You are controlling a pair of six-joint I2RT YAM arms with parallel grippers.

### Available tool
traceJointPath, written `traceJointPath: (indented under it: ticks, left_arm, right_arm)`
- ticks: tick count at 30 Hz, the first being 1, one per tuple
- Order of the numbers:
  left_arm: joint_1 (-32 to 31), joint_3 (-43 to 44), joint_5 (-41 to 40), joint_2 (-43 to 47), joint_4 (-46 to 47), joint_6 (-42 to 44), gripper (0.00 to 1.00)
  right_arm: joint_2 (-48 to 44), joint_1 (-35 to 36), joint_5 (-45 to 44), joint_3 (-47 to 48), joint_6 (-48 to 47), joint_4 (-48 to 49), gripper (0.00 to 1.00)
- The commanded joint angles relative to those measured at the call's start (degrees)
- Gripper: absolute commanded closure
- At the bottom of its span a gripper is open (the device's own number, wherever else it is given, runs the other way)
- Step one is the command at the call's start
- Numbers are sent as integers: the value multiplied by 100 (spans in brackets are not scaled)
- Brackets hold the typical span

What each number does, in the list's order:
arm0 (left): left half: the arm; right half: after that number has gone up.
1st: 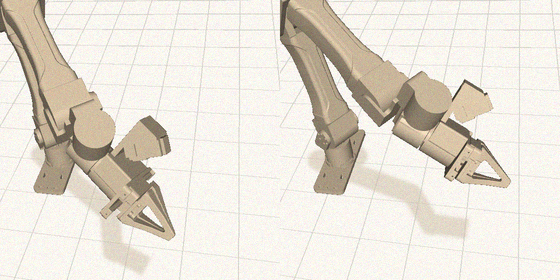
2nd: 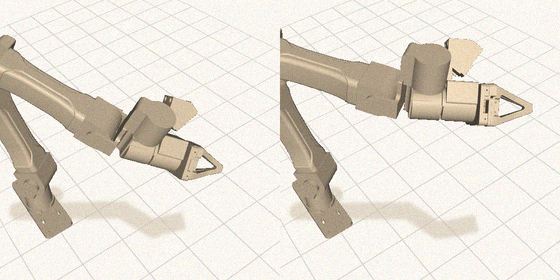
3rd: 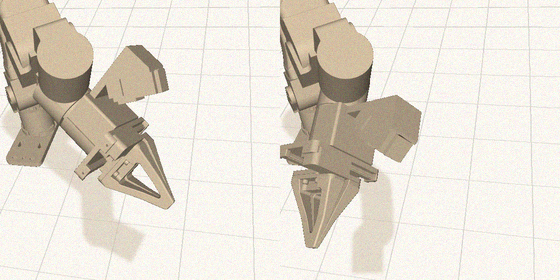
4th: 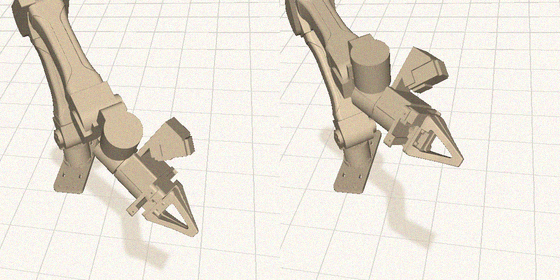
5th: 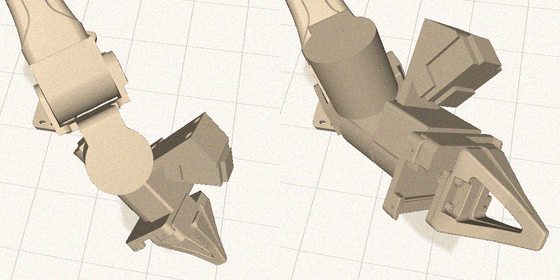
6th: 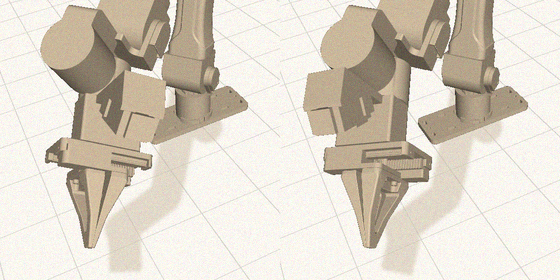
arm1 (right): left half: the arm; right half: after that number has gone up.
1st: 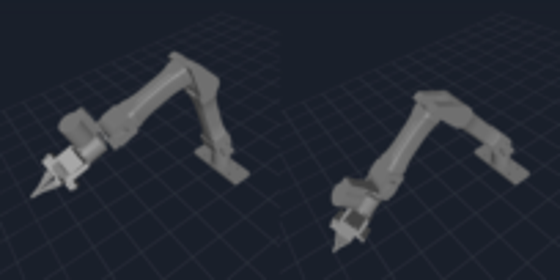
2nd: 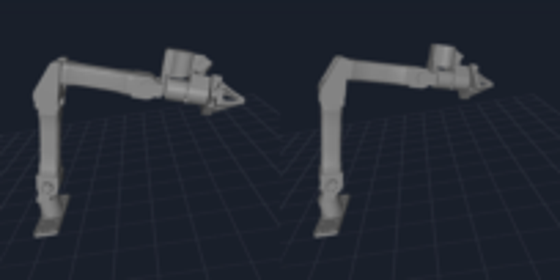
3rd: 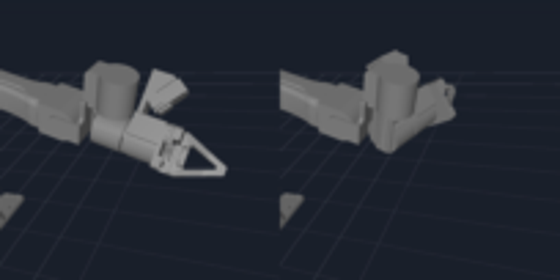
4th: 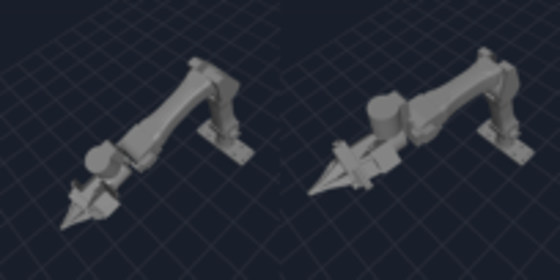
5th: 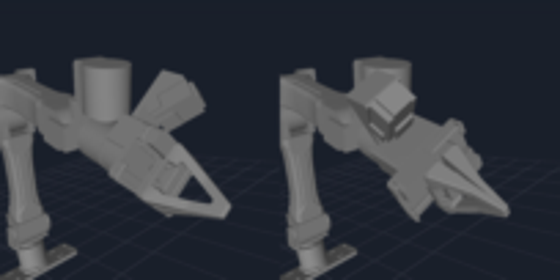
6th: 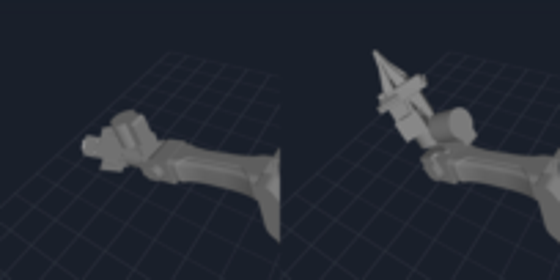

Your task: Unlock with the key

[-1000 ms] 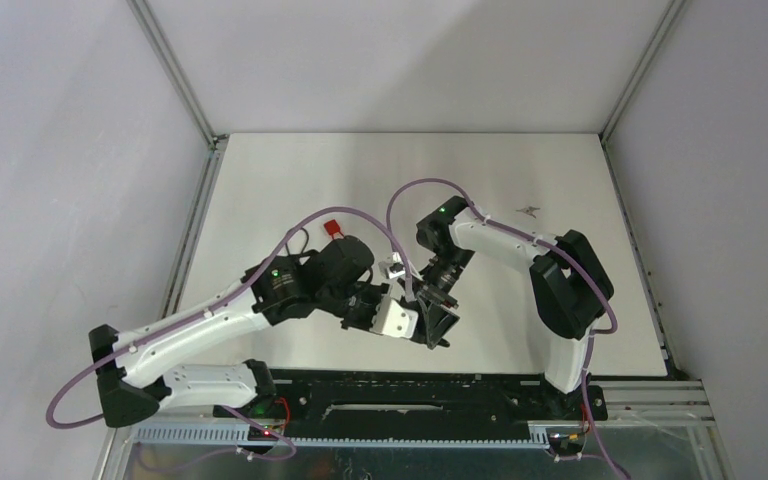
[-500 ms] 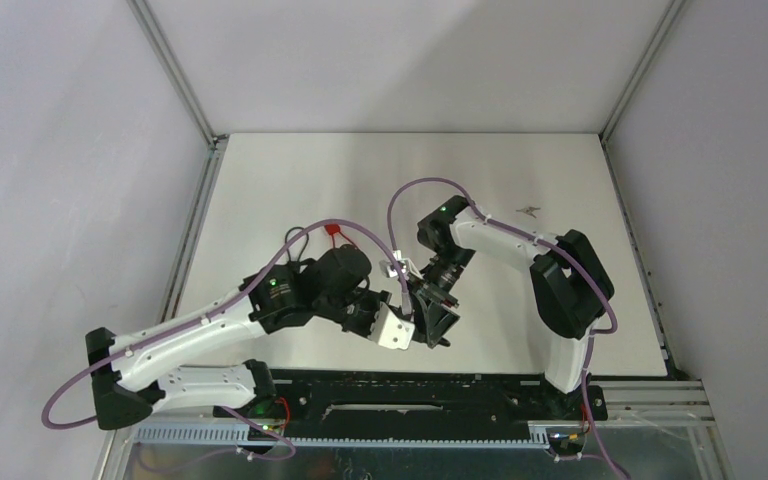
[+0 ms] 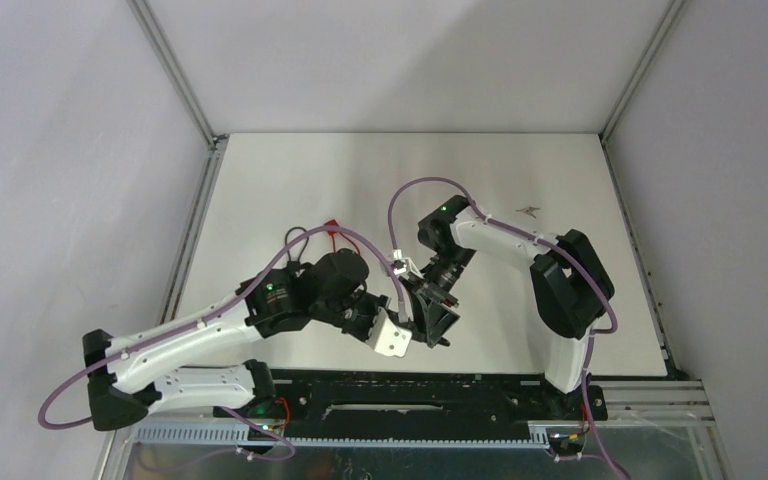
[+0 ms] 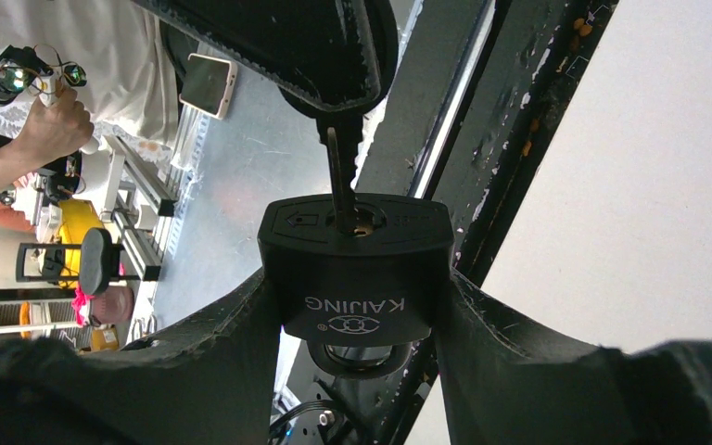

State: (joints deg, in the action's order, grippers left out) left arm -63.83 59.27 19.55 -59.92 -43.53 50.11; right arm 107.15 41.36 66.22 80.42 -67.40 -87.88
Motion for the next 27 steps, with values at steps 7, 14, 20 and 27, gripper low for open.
traceJointPath:
  ticks: [7, 14, 20, 27]
  left_arm:
    - [-116, -251, -145, 147, 298, 203, 100]
    - [-146, -296, -145, 138, 359, 200, 100]
    - [-173, -345, -119, 180, 375, 202, 100]
    - [-191, -421, -151, 217, 383, 226, 100]
  right_arm:
    - [-37, -22, 454, 281, 105, -398, 100]
    - [-32, -16, 453, 290, 118, -401, 100]
    - [-28, -28, 445, 290, 130, -402, 100]
    - [-4, -41, 449, 299, 121, -397, 100]
